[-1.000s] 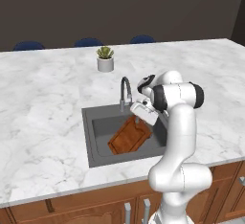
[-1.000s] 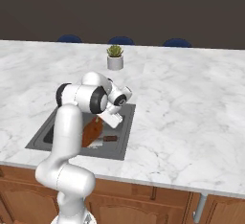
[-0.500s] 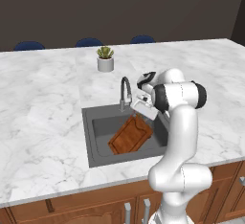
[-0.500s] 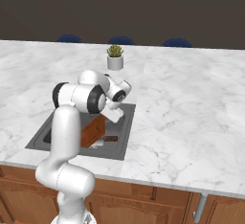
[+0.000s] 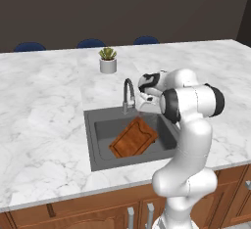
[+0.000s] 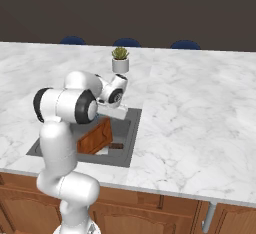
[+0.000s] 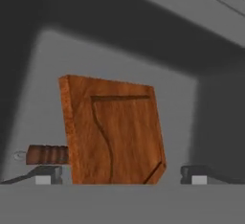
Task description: Move the cutting board and knife to the sink. Then move spray from the cabinet to the counter.
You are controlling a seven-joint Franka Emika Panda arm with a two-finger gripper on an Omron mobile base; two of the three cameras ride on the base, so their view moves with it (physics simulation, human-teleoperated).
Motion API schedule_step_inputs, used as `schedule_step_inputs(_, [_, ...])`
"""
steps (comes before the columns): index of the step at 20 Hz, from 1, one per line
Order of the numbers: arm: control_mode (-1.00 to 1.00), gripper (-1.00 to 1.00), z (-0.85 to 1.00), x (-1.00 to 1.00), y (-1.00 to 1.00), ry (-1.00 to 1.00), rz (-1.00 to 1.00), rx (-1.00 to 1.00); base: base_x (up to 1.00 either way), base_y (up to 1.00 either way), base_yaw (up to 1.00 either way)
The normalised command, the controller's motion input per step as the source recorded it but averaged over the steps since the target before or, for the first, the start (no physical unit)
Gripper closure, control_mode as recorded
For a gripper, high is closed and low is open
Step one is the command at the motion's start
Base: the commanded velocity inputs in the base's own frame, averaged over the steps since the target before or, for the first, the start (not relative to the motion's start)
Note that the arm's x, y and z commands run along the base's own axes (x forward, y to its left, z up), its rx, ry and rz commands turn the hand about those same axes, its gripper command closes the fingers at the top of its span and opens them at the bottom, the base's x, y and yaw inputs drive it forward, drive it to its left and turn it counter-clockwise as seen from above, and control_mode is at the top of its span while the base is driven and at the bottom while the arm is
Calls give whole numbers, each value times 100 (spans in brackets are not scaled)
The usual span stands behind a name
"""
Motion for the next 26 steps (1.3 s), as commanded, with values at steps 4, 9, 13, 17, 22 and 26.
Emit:
schedule_step_inputs(4, [-100,-100,63,-49,0,-22,6,-30,0,0,0])
schedule_step_inputs(9, [-100,-100,72,-77,0,-21,31,-34,0,0,0])
schedule_step_inputs(13, [-100,-100,67,-76,6,-16,56,-35,0,0,0])
schedule_step_inputs(17, [-100,-100,68,-21,7,-9,66,-25,0,0,0])
schedule_step_inputs(22, [-100,-100,79,-1,0,-4,65,-15,0,0,0])
schedule_step_inputs(26, [-100,-100,100,0,-1,0,54,-8,0,0,0])
